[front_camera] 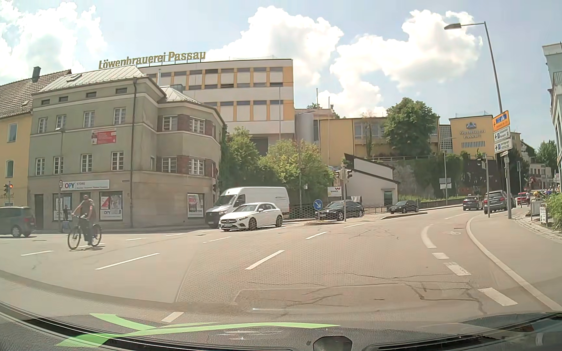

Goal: Follow the waypoints while adhering to traffic rules and regulations

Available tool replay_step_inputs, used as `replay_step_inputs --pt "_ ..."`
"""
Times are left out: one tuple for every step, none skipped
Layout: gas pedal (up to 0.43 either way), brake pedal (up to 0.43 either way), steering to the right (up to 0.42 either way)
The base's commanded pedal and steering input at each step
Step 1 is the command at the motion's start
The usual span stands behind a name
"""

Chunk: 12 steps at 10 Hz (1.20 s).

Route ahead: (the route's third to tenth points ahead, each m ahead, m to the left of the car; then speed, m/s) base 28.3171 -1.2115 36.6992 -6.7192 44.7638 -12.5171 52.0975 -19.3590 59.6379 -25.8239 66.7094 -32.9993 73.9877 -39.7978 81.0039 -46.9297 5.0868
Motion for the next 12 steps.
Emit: replay_step_inputs --pt "0.319 0.0 0.064" --pt "0.319 0.0 0.068" --pt "0.319 0.0 0.072" --pt "0.319 0.0 0.076" --pt "0.311 0.0 0.076" --pt "0.311 0.0 0.079" --pt "0.299 0.0 0.081" --pt "0.287 0.0 0.08" --pt "0.28 0.0 0.079" --pt "0.268 0.0 0.079" --pt "0.268 0.0 0.078" --pt "0.268 0.0 0.078"
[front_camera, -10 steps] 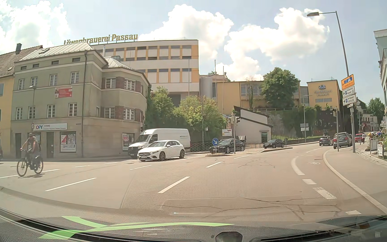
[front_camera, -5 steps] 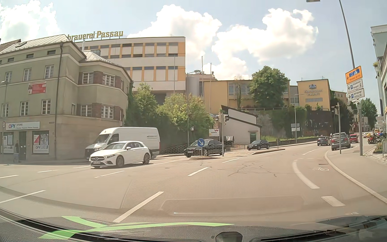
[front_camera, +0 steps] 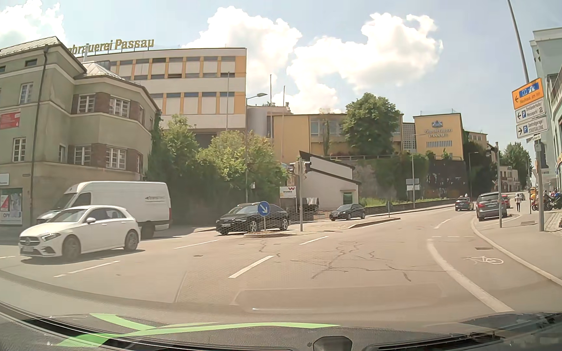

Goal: Follow the waypoints while adhering to traffic rules and regulations

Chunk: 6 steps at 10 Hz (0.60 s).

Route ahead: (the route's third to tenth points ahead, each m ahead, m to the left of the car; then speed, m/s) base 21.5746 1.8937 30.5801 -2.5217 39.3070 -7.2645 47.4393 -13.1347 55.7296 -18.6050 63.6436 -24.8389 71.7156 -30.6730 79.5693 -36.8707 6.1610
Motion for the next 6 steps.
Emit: replay_step_inputs --pt "0.26 0.0 0.076" --pt "0.26 0.0 0.075" --pt "0.248 0.0 0.076" --pt "0.24 0.0 0.076" --pt "0.228 0.0 0.077" --pt "0.228 0.0 0.081"
